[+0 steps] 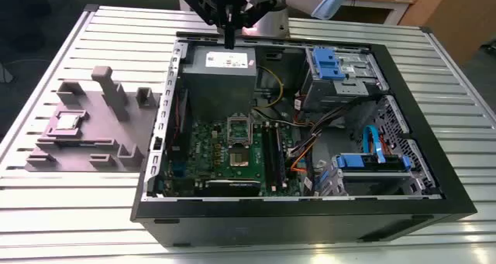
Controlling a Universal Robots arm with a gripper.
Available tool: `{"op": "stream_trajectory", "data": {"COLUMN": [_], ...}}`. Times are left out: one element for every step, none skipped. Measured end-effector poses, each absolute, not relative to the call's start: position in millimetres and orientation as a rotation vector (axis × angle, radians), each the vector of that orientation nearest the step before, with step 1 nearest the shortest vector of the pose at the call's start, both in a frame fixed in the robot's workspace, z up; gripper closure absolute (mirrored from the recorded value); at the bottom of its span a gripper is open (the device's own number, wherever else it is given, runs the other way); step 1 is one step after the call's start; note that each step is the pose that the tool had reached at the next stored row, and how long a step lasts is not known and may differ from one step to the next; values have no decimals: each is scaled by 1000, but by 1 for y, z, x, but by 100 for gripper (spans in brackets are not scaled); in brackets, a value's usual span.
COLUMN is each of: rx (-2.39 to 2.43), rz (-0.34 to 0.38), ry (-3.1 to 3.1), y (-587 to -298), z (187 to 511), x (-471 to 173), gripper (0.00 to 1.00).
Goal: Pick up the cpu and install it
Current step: 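Reach for the cpu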
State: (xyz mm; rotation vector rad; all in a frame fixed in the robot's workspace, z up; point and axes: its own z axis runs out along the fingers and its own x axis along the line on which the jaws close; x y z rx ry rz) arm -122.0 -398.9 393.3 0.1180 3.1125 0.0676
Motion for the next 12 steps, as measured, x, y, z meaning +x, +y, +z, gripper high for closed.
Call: {"op": "stream_trajectory", "data": {"rx": [118,118,118,118,118,118,118,118,118,118,118,118], "rz": [68,68,68,68,68,68,68,68,68,68,68,68], "ry": [3113,3112,3112,3113,3112,3112,3112,3112,3112,3112,3112,3113], "y": [-399,-399,-399,-399,-399,-399,-399,-399,-399,-399,-399,-399], "z": [393,393,393,393,393,393,393,393,393,393,393,393], "x": [-122,-122,-122,-122,-122,-123,-123,-123,-124,-124,-125,-125], "gripper": [89,89,89,89,89,89,89,89,89,89,89,89]}}
